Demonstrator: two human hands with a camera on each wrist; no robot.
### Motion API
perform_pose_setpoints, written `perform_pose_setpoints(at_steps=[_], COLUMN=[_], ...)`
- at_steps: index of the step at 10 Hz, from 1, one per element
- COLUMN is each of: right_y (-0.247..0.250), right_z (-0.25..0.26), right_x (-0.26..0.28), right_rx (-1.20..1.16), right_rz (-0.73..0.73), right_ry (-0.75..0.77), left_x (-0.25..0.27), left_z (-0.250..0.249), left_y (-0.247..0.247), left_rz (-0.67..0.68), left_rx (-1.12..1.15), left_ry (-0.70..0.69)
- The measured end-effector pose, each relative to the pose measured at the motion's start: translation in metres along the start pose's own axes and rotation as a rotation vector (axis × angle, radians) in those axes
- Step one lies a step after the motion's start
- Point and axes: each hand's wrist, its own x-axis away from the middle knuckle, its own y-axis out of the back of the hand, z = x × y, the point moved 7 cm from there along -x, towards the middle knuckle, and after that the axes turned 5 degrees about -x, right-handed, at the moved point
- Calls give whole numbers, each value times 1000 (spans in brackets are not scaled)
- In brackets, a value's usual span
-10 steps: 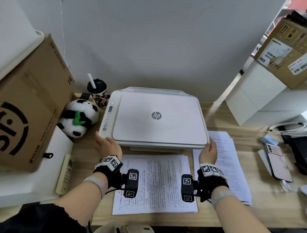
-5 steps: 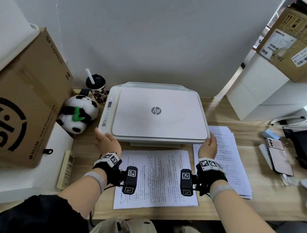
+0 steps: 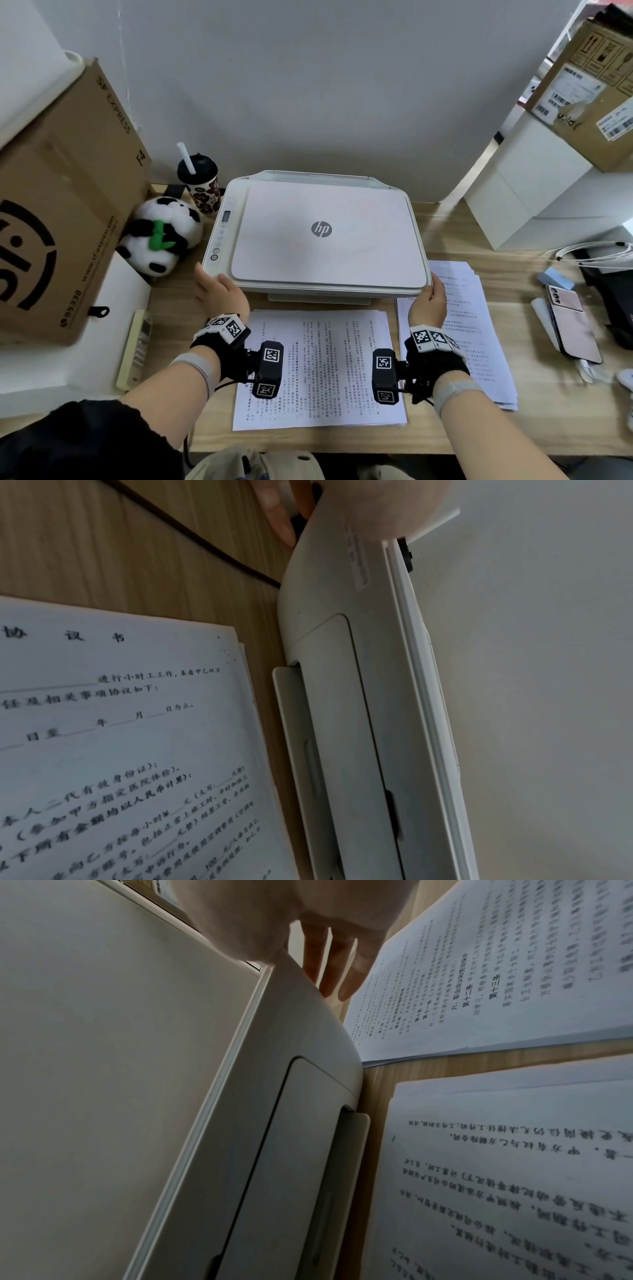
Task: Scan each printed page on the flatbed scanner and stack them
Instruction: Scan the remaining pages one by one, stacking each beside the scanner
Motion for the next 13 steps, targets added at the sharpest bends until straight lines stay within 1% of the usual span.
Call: perform_pose_setpoints(at_steps=[11,13], right_y=[2,2], right_z=[2,3], right_x=[1,2], right_rx=[-9,-4], right_rz=[13,13], right_ry=[-24,-25], left_x=[-2,0], left_z=[0,1], left_y=[0,0], left_rz=[-19,-18], left_rx=[111,146], left_ry=[3,58])
